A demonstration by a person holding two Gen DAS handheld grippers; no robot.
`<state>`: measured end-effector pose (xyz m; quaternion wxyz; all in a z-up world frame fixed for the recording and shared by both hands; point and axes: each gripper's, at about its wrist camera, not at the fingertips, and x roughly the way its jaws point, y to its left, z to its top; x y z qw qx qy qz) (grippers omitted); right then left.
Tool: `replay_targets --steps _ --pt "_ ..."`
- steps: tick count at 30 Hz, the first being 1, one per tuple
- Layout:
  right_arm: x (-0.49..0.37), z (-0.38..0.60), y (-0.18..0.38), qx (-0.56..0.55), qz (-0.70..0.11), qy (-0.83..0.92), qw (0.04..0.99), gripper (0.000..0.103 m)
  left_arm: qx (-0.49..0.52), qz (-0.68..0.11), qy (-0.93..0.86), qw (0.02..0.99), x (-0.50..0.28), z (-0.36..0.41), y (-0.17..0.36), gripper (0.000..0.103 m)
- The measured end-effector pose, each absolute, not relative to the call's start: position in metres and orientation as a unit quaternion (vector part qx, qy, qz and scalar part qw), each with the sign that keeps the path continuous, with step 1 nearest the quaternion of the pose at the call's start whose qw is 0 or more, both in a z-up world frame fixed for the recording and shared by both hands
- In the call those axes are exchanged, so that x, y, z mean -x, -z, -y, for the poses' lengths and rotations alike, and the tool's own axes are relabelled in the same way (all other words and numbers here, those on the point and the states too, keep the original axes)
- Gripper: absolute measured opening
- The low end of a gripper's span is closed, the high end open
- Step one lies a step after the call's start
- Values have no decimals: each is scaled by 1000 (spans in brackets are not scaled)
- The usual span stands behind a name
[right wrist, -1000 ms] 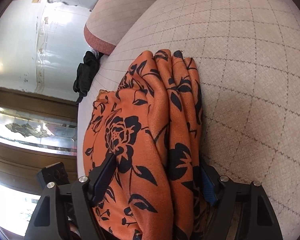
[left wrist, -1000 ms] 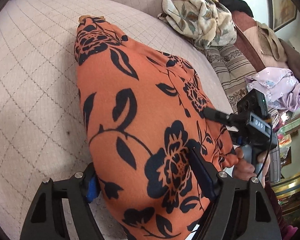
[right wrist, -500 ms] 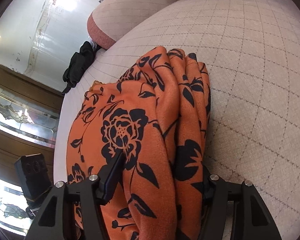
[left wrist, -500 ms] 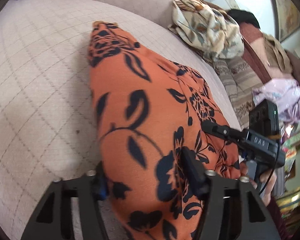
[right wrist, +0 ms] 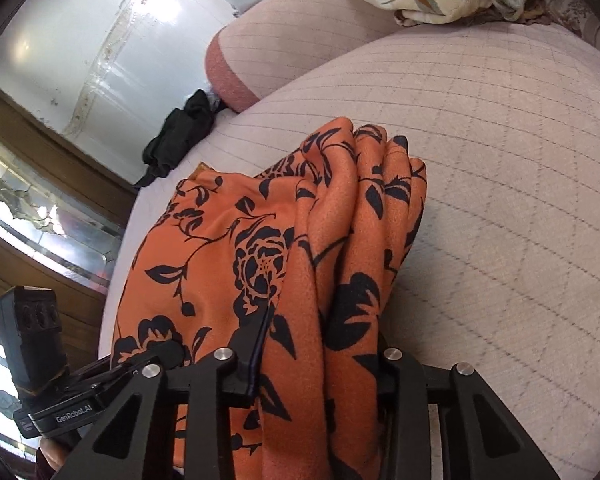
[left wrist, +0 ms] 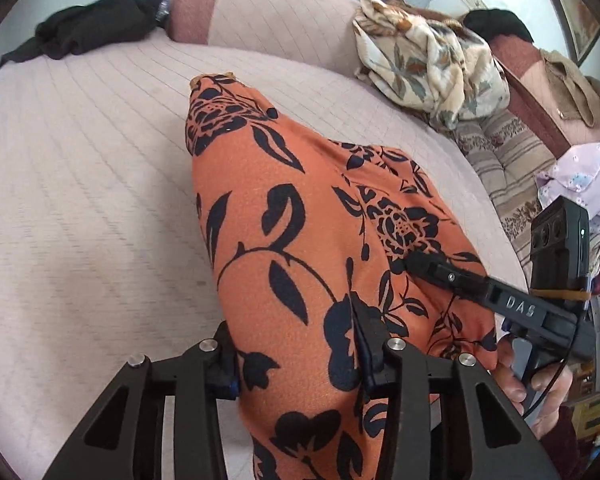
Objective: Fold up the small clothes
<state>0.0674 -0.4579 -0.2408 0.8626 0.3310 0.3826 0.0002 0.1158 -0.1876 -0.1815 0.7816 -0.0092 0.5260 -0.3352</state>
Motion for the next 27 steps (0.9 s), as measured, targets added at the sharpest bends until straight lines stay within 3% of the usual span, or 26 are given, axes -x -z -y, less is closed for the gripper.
replay_targets --steps 8,17,27 --pt "-79 409 222 -296 -362 -53 882 35 27 -508 288 812 -94 127 158 43" --pt "-67 362 203 -278 -335 -84 896 35 -8 -480 241 844 -55 110 136 44" --pt "-66 354 214 -279 -364 -51 887 35 -30 -492 209 844 -50 98 173 44"
